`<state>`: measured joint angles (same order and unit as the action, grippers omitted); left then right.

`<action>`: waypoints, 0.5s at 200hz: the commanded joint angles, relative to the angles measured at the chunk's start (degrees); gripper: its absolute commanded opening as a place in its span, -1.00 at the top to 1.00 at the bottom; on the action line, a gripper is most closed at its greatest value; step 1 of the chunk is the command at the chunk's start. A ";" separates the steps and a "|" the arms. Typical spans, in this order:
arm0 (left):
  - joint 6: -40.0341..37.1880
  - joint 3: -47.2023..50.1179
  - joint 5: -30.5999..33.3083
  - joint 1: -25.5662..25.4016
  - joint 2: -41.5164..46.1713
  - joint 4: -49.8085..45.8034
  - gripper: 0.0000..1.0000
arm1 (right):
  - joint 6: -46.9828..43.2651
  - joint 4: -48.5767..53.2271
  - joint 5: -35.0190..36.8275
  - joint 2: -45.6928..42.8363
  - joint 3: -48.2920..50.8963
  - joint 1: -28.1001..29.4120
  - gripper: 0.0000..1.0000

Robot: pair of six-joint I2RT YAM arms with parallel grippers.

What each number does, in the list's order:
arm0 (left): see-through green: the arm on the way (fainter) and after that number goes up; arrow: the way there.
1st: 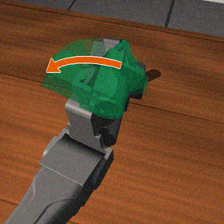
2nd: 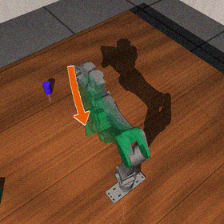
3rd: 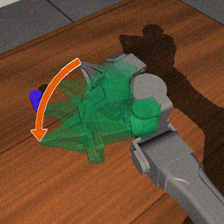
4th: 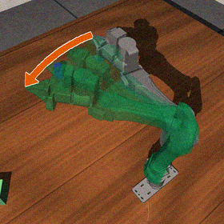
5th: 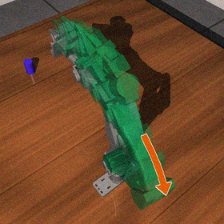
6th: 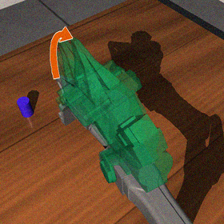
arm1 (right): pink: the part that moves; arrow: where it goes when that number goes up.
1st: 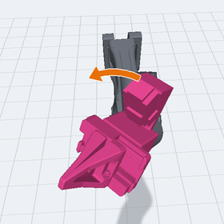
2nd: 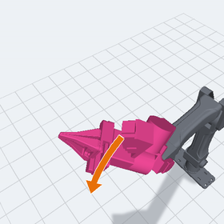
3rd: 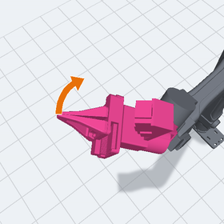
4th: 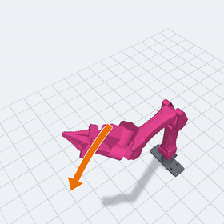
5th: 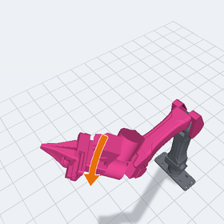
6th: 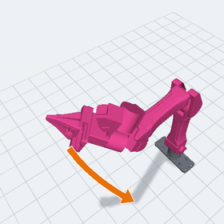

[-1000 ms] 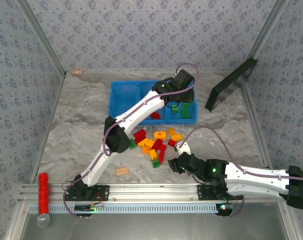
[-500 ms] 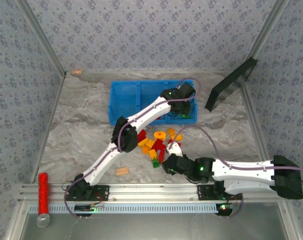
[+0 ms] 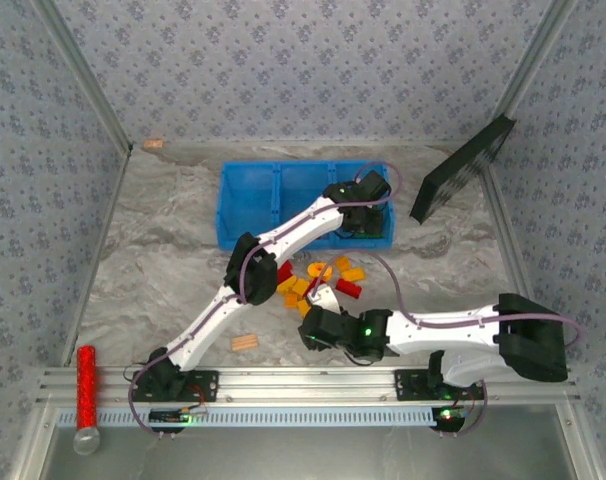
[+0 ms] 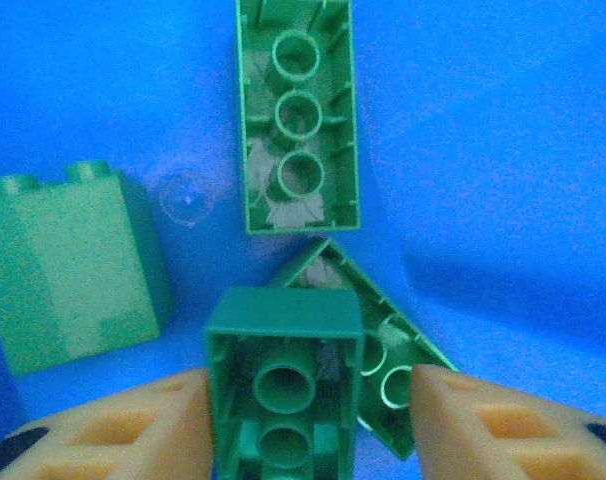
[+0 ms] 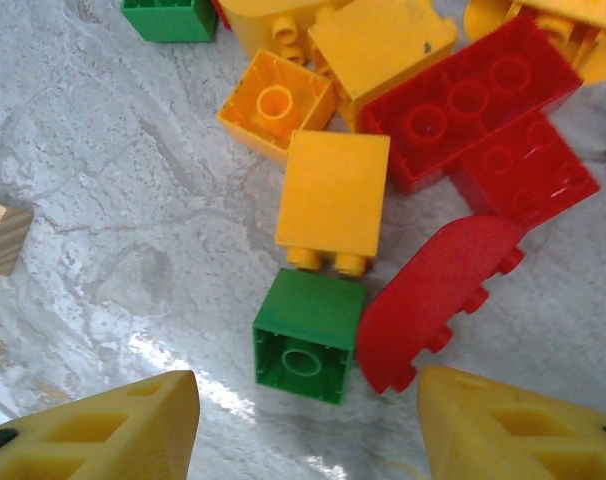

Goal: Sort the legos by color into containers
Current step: Place the lego in the container.

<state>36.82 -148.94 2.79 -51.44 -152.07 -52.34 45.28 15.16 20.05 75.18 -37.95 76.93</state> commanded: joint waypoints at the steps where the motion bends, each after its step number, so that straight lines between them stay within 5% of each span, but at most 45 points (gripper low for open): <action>1: 0.05 2.06 -0.31 0.11 1.15 -1.29 -0.16 | 9.35 3.55 -2.95 1.68 -2.52 0.64 -0.20; 100: -1.81 6.36 0.35 1.26 7.91 1.86 -0.32 | 11.15 6.28 -5.72 11.24 -7.56 -1.24 -0.20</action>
<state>36.86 -143.00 2.22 -51.00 -149.77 -50.13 55.11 18.72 14.50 84.79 -43.05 76.18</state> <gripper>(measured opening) 0.652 0.602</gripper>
